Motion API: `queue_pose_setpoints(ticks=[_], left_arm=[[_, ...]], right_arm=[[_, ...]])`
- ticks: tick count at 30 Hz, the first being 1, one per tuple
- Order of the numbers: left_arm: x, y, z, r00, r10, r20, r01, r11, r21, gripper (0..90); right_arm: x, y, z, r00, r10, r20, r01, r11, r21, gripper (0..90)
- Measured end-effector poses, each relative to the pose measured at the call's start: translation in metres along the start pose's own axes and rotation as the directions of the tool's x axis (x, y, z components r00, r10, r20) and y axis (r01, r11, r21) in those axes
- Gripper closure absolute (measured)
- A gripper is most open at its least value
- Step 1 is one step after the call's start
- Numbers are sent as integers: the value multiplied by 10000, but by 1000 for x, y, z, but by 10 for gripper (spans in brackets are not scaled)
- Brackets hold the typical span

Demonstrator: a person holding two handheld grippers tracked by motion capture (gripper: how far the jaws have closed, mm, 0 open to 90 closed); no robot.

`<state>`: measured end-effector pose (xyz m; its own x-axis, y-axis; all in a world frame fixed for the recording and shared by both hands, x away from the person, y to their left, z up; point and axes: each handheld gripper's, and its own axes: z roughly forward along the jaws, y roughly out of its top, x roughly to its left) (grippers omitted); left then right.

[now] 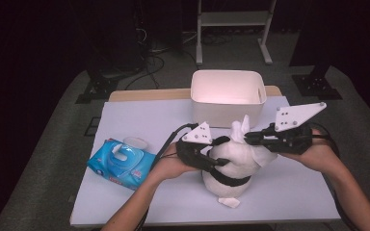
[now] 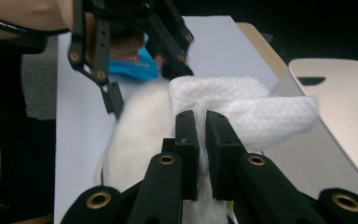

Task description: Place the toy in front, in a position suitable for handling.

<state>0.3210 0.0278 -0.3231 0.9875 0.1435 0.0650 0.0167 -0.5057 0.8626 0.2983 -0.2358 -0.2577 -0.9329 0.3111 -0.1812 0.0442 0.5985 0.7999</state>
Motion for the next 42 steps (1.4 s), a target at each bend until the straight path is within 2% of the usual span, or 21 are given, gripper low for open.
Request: queue_pose_setpoints(ticks=[2, 5, 7, 9, 11, 13, 15, 17, 20, 22, 25, 28, 31, 34, 37, 39, 42], left_arm=[[-2, 4, 3, 10000, 82, 32, -82, 10000, 19, 417], [-5, 9, 7, 9996, 266, -4, -266, 9995, 165, 418], [-3, 7, 5, 9999, 159, -3, -159, 9998, 69, 423], [0, 2, 3, 10000, 49, 31, -48, 9999, -90, 428], [2, -2, 0, 10000, -73, 68, 74, 9998, -193, 429], [3, -5, 0, 9997, -218, 107, 221, 9991, -354, 430], [4, -5, 0, 9997, -203, 141, 209, 9989, -409, 433], [2, -1, 2, 9999, -80, 125, 85, 9990, -440, 444], [3, 7, -3, 9999, 113, -32, -115, 9986, -511, 471], [5, 14, -9, 9999, 155, -69, -158, 9981, -590, 476], [5, 18, -16, 9994, 319, -151, -326, 9984, -472, 476], [6, 11, -11, 9998, 188, -2, -188, 9994, -281, 474], [6, 6, -8, 9998, 56, 212, -47, 9990, -441, 471], [3, 10, -4, 9996, 188, 188, -182, 9994, -304, 467], [0, 14, -1, 9992, 376, 108, -375, 9993, -95, 460], [1, 12, -1, 9998, 177, 74, -177, 9998, -119, 443], [1, 11, 2, 10000, -42, 52, 43, 10000, -77, 367]], right_arm=[[2, 7, 6, 9996, -241, -166, 241, 9997, -35, 833], [7, 19, 21, 9971, -627, -427, 636, 9978, 206, 833], [5, 23, 25, 9962, -725, -477, 738, 9969, 279, 833], [1, 20, 22, 9974, -517, -500, 529, 9983, 243, 833], [-5, 11, 16, 9992, -271, -287, 278, 9993, 236, 833], [-10, -1, 7, 9996, 192, -189, -191, 9998, 42, 834], [-14, -15, 0, 9976, 658, -233, -663, 9976, -214, 834], [-14, -22, -3, 9953, 921, -287, -933, 9948, -416, 834], [-13, -27, -8, 9938, 1083, -246, -1100, 9904, -842, 833], [-14, -27, -12, 9929, 1163, -241, -1184, 9857, -1202, 833], [-14, -29, -11, 9925, 1200, -245, -1222, 9839, -1303, 833], [-14, -41, -2, 9883, 1450, -473, -1499, 9808, -1246, 832], [-13, -45, 2, 9860, 1564, -571, -1626, 9783, -1286, 832], [-9, -35, 3, 9888, 1273, -780, -1379, 9791, -1496, 832], [-5, -21, 10, 9931, 803, -859, -911, 9872, -1311, 833], [-5, -18, 12, 9935, 751, -851, -852, 9889, -1220, 833], [-6, -24, 17, 9921, 941, -825, -1028, 9888, -1079, 834]])
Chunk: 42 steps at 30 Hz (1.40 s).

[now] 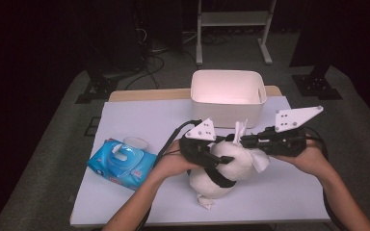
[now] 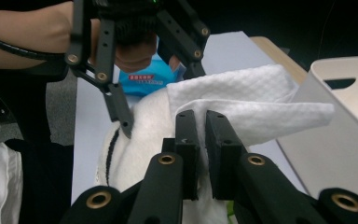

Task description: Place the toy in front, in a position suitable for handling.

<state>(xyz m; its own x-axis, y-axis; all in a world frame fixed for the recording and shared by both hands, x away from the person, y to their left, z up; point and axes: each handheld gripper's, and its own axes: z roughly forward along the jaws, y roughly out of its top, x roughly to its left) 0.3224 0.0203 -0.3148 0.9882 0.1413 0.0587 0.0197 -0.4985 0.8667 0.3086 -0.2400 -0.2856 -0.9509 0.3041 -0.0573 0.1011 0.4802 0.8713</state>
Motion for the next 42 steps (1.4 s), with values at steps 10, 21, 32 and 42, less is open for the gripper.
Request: queue_pose_setpoints(ticks=[10, 21, 32, 42], left_arm=[[0, -16, -7, 9986, -519, -42, 518, 9984, -213, 236], [2, -51, -11, 9963, -851, 80, 846, 9952, 488, 181], [-4, -68, 2, 9975, -509, 490, 486, 9977, 471, 270], [2, -55, -10, 9991, -401, 157, 398, 9990, 186, 546]], right_arm=[[-3, -27, -12, 9976, 673, 168, -675, 9977, 105, 834], [-3, -57, -30, 9909, 1308, 307, -1306, 9914, -73, 833], [-3, -72, -34, 9860, 1609, 441, -1612, 9869, 32, 833], [-4, -89, -34, 9785, 1957, 660, -1897, 9780, -869, 833]])
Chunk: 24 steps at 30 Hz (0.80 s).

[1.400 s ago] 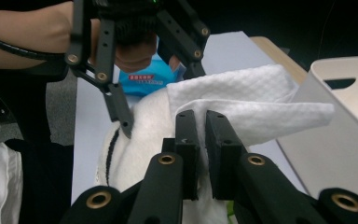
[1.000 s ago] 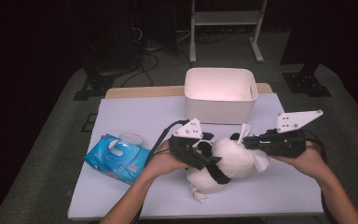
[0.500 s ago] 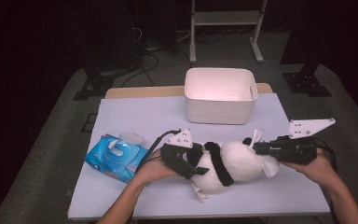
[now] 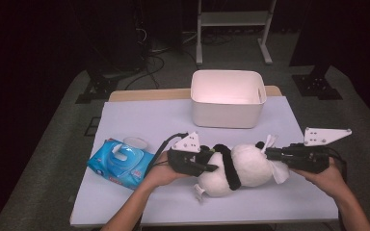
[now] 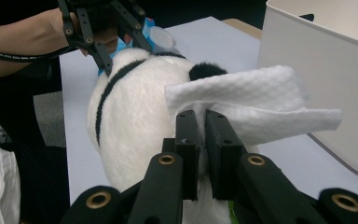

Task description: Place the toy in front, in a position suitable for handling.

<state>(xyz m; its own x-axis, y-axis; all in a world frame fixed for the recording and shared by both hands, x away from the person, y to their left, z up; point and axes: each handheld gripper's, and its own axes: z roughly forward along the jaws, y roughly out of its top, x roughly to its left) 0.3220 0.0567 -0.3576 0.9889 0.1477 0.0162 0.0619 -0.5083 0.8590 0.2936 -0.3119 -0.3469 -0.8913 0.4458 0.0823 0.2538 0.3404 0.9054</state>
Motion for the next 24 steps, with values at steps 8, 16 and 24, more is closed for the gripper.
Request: queue_pose_setpoints(ticks=[8, 16, 24], left_arm=[[-2, 4, -2, 9998, 130, -154, -122, 9988, 471, 490], [-9, 16, 11, 9975, 699, -118, -687, 9941, 837, 464], [-7, 16, 12, 9985, 538, -100, -527, 9946, 892, 446]], right_arm=[[-4, -34, 18, 9972, 691, -274, -691, 9976, -2, 833], [6, -16, 13, 9992, 100, -380, -104, 9999, -115, 833], [16, 14, 49, 9938, -894, -656, 941, 9929, 726, 832]])
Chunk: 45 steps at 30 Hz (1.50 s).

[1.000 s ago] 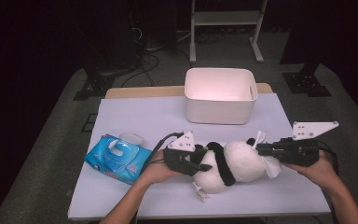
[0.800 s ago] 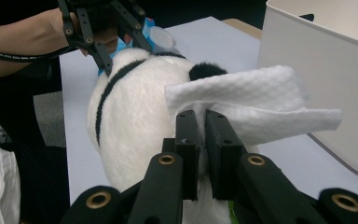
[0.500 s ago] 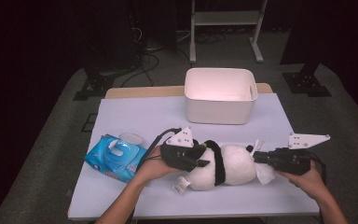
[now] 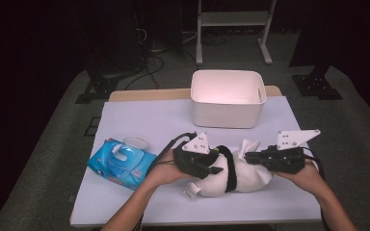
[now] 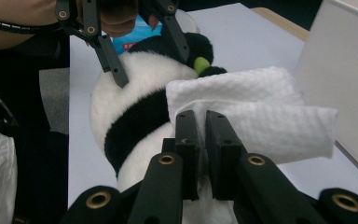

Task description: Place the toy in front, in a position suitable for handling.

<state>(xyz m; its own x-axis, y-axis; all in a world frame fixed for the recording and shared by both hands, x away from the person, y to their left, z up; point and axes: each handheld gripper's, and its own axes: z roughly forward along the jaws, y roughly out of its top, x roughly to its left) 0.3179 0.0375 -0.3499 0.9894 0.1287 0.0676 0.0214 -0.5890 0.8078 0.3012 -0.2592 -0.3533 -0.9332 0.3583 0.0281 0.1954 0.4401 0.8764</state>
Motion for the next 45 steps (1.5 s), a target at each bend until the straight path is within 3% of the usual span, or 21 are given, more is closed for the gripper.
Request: queue_pose_setpoints(ticks=[4, 13, 19, 23, 29, 34, 38, 42, 45], left_arm=[[0, 0, 0, 10000, 15, 6, -15, 10000, 69, 452], [2, 2, 1, 10000, -37, 72, 36, 10000, 41, 450], [3, 3, 0, 9999, -79, 118, 77, 9998, 159, 447], [4, 3, 0, 9998, -90, 153, 87, 9998, 181, 445], [4, 3, 0, 9998, -110, 155, 107, 9998, 176, 443], [4, 4, 1, 9998, -68, 180, 65, 9998, 208, 441], [3, 5, 2, 9998, -39, 201, 34, 9996, 271, 438], [3, 5, 3, 9998, 34, 208, -40, 9995, 304, 437], [3, 6, 4, 9998, 15, 214, -21, 9996, 280, 436]], right_arm=[[1, 4, 4, 9999, -127, -78, 128, 9997, 192, 832], [-3, -1, -20, 9987, -203, 469, 167, 9969, 774, 832], [-1, 8, -17, 9977, -474, 486, 424, 9940, 1004, 810], [1, 12, -25, 9973, -581, 458, 542, 9950, 838, 751], [1, 6, -33, 9978, -520, 420, 471, 9927, 1109, 676], [1, 3, -29, 9971, -644, 415, 588, 9905, 1245, 633], [0, 8, -15, 9966, -796, 232, 756, 9872, 1404, 623], [1, 17, 0, 9951, -978, 118, 947, 9823, 1617, 760], [3, 27, 12, 9926, -1209, 129, 1167, 9771, 1780, 793]])
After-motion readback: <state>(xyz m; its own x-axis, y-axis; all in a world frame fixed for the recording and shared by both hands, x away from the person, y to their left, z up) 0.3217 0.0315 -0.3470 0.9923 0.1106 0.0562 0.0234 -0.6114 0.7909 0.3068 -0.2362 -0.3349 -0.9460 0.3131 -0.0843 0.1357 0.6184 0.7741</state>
